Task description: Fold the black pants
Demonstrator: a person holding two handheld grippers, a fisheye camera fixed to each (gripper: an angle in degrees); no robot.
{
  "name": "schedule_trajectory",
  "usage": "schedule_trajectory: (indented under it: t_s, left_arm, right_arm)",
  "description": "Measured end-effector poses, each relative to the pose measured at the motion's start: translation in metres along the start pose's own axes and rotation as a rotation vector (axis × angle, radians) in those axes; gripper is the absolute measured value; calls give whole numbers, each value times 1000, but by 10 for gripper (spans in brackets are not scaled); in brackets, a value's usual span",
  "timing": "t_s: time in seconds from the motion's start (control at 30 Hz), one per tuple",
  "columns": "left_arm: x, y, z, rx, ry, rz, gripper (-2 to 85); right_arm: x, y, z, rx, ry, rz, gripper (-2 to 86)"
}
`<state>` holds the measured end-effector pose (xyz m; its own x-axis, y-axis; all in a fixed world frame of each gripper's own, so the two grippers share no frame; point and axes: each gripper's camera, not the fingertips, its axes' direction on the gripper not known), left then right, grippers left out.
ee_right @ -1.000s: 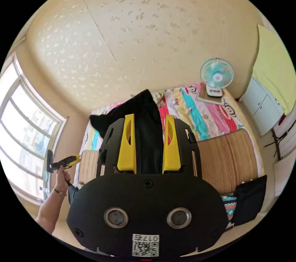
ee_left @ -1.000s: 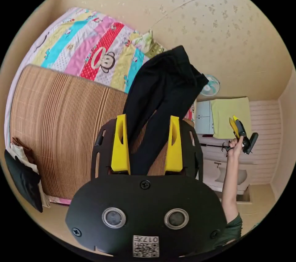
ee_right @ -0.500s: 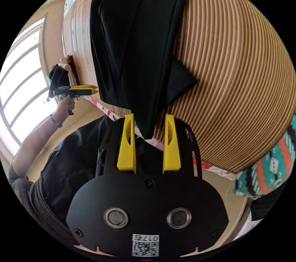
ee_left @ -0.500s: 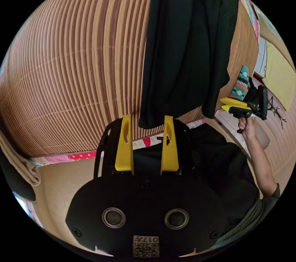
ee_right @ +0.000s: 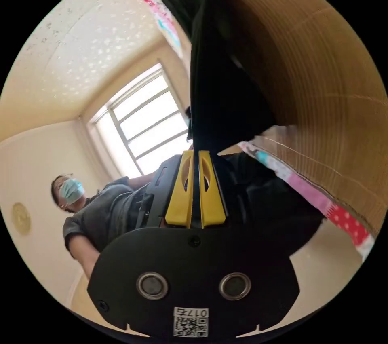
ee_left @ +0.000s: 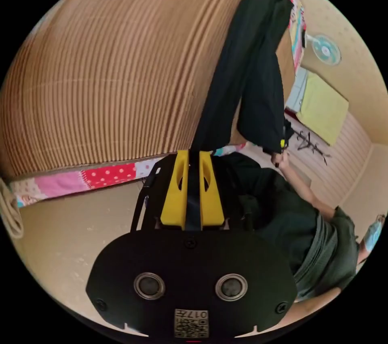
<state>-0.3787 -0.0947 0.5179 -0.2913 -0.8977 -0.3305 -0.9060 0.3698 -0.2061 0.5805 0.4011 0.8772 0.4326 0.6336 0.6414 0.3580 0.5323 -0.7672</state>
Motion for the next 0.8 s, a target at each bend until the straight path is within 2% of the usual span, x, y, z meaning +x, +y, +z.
schedule_trajectory:
  t_s: [0.07,0.13,0.2,0.23,0.3,0.43,0.47,0.53,0.57,0.63,0.7,0.77,0.8]
  left_arm:
    - [-25,13,-39,129,-29,-186,32]
    - [-27,50,-96,382,-227,-433,3]
    - [-12,61,-121,534,-162,-359,4]
    - [0,50,-125,519,-57,-239,12]
    - [28,19,-114,397,-5,-86,37]
    - [129,-50,-45,3,-292,270,111]
    - [141,-56,-35,-42,-323,311,115]
    - [174,-78,-4,-158,-443,399,83]
    - [175,-84,1,-169,-469,375,66]
    - [154,-106,8,-207,-455,161,4]
    - [135,-107,3,-198,-352,45,-4]
    - [128,-104,3,-228,-333,38,-8]
    - [130,-99,9,-275,-382,84,-9]
  right_arm:
    - [3,28,-39,124,184,120,25]
    - [3,51,-68,246,269,232,25]
    - [-7,72,-91,355,300,297,24]
    - [-9,75,-94,367,302,303,24]
    - [-17,77,-95,341,309,310,24]
    - [-25,77,-85,258,301,311,25]
    - [-30,79,-85,250,300,304,25]
    - [-40,84,-85,239,305,270,25]
    - [-46,88,-85,220,282,237,25]
    - [-51,94,-84,180,80,146,25]
    - [-53,108,-79,136,-424,-30,26]
    - [-52,123,-80,140,-648,-99,26]
    - [-50,134,-86,160,-656,-111,26]
